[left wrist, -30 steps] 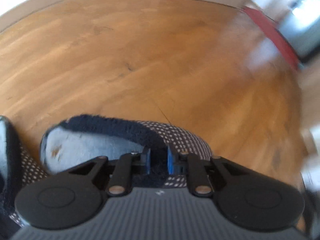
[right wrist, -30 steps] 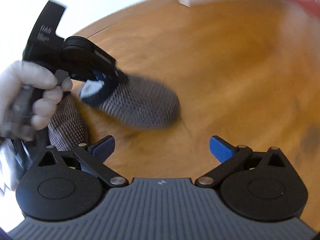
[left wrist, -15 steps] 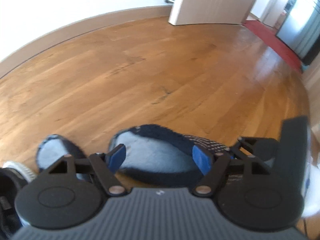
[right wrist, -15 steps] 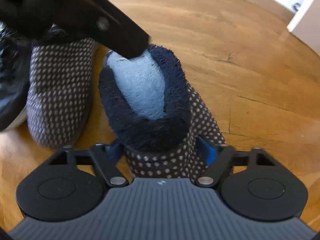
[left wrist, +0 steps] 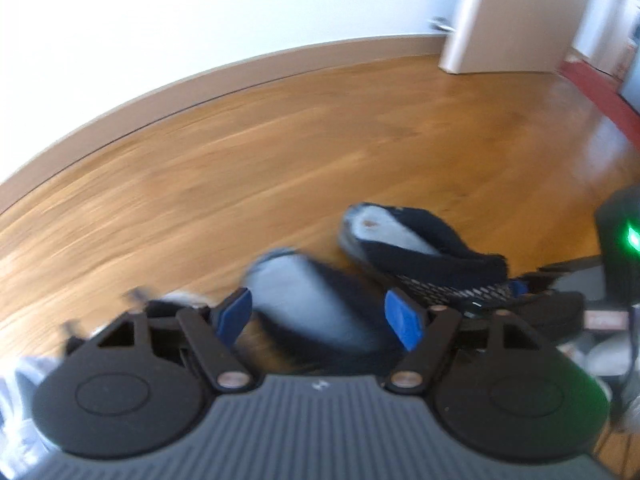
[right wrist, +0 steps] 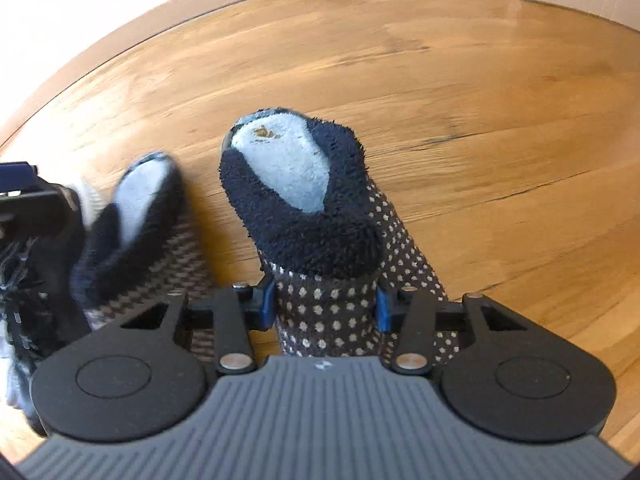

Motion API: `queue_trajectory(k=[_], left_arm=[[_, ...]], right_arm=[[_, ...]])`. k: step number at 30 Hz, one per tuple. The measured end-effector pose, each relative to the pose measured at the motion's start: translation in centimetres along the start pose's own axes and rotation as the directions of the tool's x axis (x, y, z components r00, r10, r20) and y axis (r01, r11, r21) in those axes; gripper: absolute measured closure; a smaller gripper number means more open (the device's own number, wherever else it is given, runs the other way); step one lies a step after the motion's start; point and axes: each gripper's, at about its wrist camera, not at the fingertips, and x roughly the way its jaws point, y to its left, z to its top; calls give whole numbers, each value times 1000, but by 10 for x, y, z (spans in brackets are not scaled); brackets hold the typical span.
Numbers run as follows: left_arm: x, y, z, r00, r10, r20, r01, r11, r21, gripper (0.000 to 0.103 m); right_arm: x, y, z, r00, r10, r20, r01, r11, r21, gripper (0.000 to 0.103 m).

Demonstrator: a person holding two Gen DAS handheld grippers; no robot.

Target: Organize scattered shoes

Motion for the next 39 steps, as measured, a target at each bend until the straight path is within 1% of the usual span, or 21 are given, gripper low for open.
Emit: queue_trajectory(k=[2,5,7,11,12,13,15,17,19,21,23,24,26,27,28,29,31,33,36,38,39], left_arm=[[-9,26,-5,999,40,7,-40,999,-13,31],[-24,54,-12,997,82,13,-81,996,-35,30],[-32,69,-14,996,93,13,-93,994,-50,30],[-51,91,-23,993,118,19,-117,991,-68,30],[-54,95,-25,993,119,18,-117,990,-74,30],[-58,99,-27,993,120,16,-118,990,-82,30],[-64,107,-33,992,125,14,-123,987,-102,28],[-69,114,-39,992,127,10,-124,985,-121,28],[-71,117,-44,994,109,3,-108,984,-139,28],[-72,119,-51,996,92,2,-91,984,-152,27],[-74,121,-58,996,86,-2,-86,983,-163,26],[-75,122,-61,996,85,-5,-85,981,-173,24],[-76,125,-68,996,85,-15,-87,974,-211,22],[-77,125,-71,996,83,-23,-86,969,-232,22],[-78,125,-74,997,73,-31,-78,966,-248,22],[-79,123,-76,998,59,-35,-66,963,-262,22],[-83,120,-78,998,51,-27,-56,963,-265,21],[-85,113,-80,999,44,-25,-49,967,-250,20],[-83,107,-85,999,31,-39,-39,971,-235,20],[-84,101,-91,999,19,-50,-30,973,-227,20],[-84,99,-93,998,15,-53,-27,974,-225,20]], right_arm=[[7,13,3,1000,-16,-15,16,1000,-5,59],[7,18,14,997,-60,-51,66,991,118,59],[6,23,16,992,-106,-63,114,981,156,60],[12,44,14,977,-204,-59,211,965,156,59],[15,47,12,973,-226,-51,232,959,163,54],[16,47,11,972,-230,-40,233,960,154,43],[19,42,9,980,-197,3,195,975,103,30],[18,40,6,985,-169,37,169,986,9,29],[10,35,-3,994,-84,67,90,992,-91,15],[2,21,-9,998,-17,67,23,997,-77,9],[1,7,-11,996,48,72,-46,998,-33,9],[2,-2,-15,995,65,80,-64,998,-16,9],[7,-4,-20,996,48,81,-44,998,-51,22],[9,-2,-22,996,29,80,-23,997,-75,31],[7,6,-22,996,-2,87,10,995,-95,49],[4,13,-22,995,-33,91,43,993,-109,55],[1,22,-16,992,-97,77,101,994,-44,64],[1,33,-17,989,-146,37,145,989,39,65],[1,45,-19,982,-191,3,191,981,36,65],[-1,40,-17,986,-164,-23,164,986,39,64],[-2,36,-16,989,-147,-28,148,988,36,58]])
